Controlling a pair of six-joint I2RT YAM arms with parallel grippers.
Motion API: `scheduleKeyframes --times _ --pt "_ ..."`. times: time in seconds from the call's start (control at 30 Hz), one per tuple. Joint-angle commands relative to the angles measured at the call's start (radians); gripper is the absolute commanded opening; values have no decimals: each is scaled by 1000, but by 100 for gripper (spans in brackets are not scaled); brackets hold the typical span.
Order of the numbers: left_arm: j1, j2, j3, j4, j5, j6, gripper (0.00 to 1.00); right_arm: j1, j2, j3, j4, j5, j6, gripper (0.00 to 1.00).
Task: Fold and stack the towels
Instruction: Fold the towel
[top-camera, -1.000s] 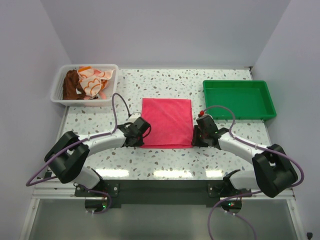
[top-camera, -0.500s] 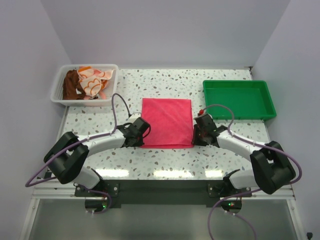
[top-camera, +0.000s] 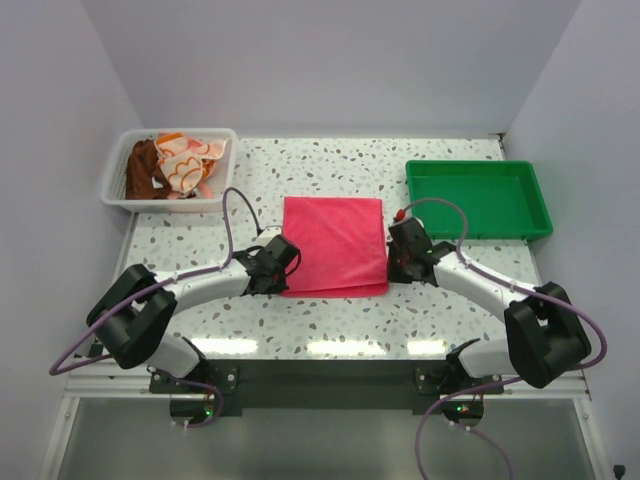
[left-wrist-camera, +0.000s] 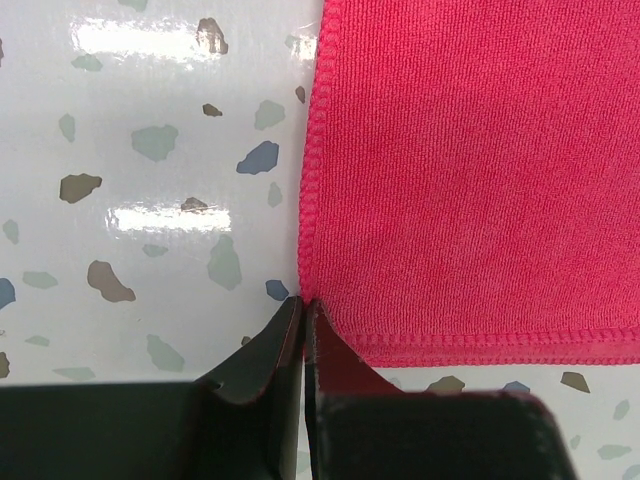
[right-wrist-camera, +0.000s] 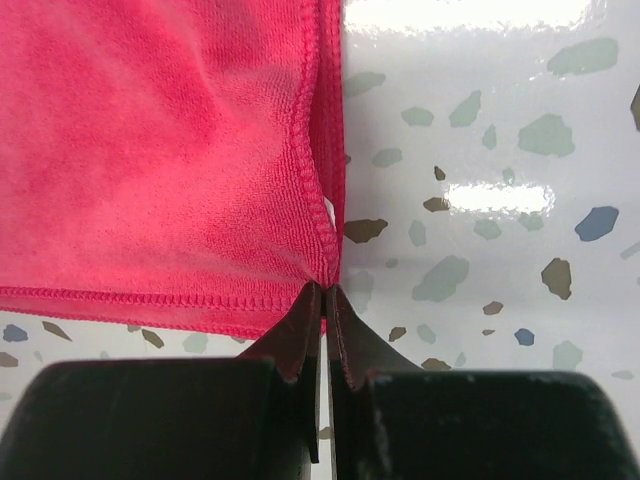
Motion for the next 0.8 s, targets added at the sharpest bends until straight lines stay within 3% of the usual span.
scheduleKeyframes --times 0.0,0.77 --pt "0 2 -18 -93 27 9 1 0 -16 66 -64 37 -45 0" --pt "0 -48 110 -192 -16 24 0 0 -3 167 -128 -3 -100 0"
